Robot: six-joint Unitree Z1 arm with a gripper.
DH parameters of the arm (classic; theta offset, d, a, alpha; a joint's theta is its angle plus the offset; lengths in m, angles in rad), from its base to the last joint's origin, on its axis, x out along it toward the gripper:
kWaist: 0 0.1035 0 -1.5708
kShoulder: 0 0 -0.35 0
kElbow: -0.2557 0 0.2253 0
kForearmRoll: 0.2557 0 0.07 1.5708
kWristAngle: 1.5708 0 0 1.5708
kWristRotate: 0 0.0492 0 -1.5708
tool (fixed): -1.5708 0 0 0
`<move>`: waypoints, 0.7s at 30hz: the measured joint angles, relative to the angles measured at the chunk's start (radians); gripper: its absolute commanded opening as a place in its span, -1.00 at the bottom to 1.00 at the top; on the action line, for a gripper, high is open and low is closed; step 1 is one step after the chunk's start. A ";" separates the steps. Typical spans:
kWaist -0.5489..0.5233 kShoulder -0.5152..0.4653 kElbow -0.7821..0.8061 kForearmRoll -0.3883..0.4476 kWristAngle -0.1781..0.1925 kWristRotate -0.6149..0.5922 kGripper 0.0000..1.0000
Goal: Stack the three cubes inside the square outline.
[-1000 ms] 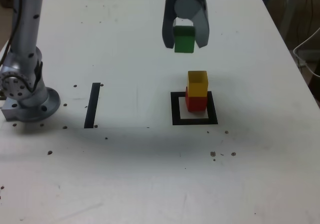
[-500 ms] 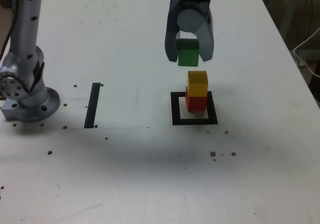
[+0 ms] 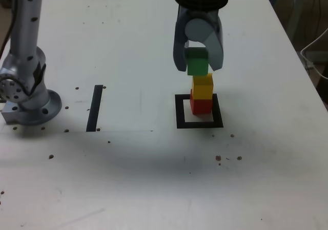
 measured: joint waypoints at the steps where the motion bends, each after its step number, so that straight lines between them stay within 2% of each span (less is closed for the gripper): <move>1: -0.001 0.000 0.002 -0.005 0.000 0.000 -0.77; 13: 0.001 0.023 0.017 -0.061 0.006 -0.001 -0.77; 21: 0.008 0.031 0.028 -0.068 0.007 -0.002 -0.77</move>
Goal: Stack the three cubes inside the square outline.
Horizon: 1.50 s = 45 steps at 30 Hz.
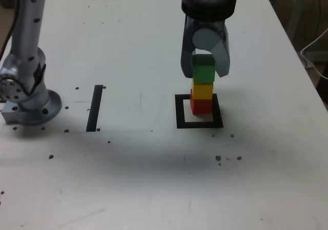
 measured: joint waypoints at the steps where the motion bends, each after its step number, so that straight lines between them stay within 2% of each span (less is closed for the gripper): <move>1: 0.001 0.001 0.001 0.000 0.000 -0.001 -0.77; 13: 0.018 0.004 0.014 0.000 0.000 -0.002 -0.75; 22: 0.018 0.004 0.013 -0.005 -0.006 -0.002 -0.56; 24: 0.018 0.004 0.013 -0.007 -0.006 -0.002 -0.44; 27: 0.018 0.004 0.013 -0.008 -0.007 -0.002 -0.04; 31: 0.018 0.005 0.015 -0.009 -0.007 -0.002 0.64; 34: 0.018 0.007 0.019 -0.010 -0.006 -0.002 0.93; 36: 0.018 0.007 0.019 -0.010 0.000 -0.002 0.99; 45: 0.018 0.008 0.014 -0.006 0.018 -0.006 0.99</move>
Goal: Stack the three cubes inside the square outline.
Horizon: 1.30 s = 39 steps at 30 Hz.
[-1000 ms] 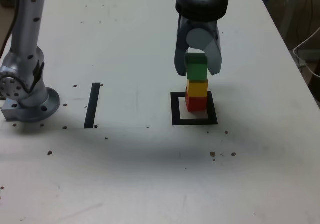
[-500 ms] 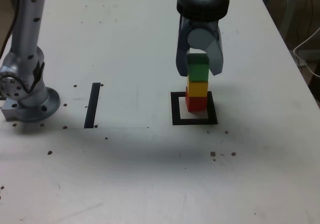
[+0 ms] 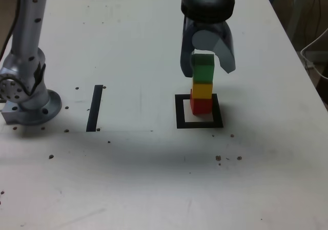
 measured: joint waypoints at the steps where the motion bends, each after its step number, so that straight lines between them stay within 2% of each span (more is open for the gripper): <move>1: 0.000 0.000 -0.001 0.002 0.000 0.000 0.99; 20: -0.001 -0.038 -0.008 0.068 0.003 0.000 0.99; 31: -0.015 -0.176 0.081 0.107 -0.019 0.000 0.99; 39: -0.025 -0.263 0.198 0.093 -0.031 0.000 0.99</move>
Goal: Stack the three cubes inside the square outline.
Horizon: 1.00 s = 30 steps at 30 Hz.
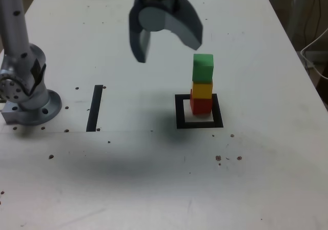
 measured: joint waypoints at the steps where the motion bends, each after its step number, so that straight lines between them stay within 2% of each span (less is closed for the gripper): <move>1: 0.000 -0.012 0.025 -0.009 -0.001 0.000 0.99; 16: 0.007 -0.125 0.410 -0.195 0.009 0.004 0.99; 24: 0.017 -0.190 0.575 -0.256 0.012 -0.031 0.99; 30: 0.021 -0.197 0.715 -0.346 0.011 -0.047 0.99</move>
